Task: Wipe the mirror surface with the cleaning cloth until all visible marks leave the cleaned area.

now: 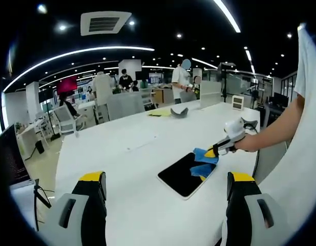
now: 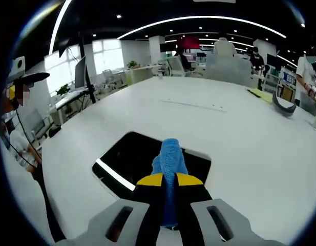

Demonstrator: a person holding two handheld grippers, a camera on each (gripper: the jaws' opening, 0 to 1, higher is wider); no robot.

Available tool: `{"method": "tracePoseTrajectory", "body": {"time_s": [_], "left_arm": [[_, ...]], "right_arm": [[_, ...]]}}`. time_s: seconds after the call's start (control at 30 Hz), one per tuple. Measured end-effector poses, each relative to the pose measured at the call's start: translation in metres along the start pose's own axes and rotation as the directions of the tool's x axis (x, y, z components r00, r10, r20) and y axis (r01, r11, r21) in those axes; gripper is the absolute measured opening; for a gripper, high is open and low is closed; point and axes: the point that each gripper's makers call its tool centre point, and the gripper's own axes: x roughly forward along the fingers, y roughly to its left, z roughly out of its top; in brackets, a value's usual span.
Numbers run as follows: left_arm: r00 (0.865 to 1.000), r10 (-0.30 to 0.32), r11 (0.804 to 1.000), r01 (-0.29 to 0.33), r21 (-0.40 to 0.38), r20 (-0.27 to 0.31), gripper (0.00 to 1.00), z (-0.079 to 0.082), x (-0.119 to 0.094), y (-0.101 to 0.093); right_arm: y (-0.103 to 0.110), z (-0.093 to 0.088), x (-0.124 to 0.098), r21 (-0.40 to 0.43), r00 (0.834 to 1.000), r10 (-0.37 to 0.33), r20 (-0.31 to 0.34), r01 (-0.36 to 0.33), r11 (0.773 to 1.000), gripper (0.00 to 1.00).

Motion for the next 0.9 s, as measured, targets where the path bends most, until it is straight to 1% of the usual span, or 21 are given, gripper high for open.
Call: {"method": "tracePoseTrajectory", "body": {"time_s": [0.2,0.53,0.67,0.9], "left_arm": [[1.000,0.008,1.000,-0.008,0.002,-0.002,0.99,-0.001,-0.002,0.000],[1.000,0.016,1.000,-0.016,0.001,0.005,0.99,0.004,-0.001,0.001],[1.000,0.017,1.000,-0.017,0.002,0.004,0.99,0.002,-0.001,0.000],[1.000,0.018,1.000,-0.018,-0.002,0.008,0.99,0.004,0.000,0.000]], "right_arm": [[0.004,0.004,0.009,-0.002,1.000,0.013,-0.001,-0.013,1.000,0.03],[0.010,0.013,0.025,-0.009,0.999,0.039,0.001,-0.039,0.999,0.03],[0.016,0.018,0.030,-0.017,0.998,0.057,0.008,-0.057,0.998,0.03],[0.025,0.025,0.038,-0.021,0.996,0.085,0.009,-0.085,0.996,0.03]]}}
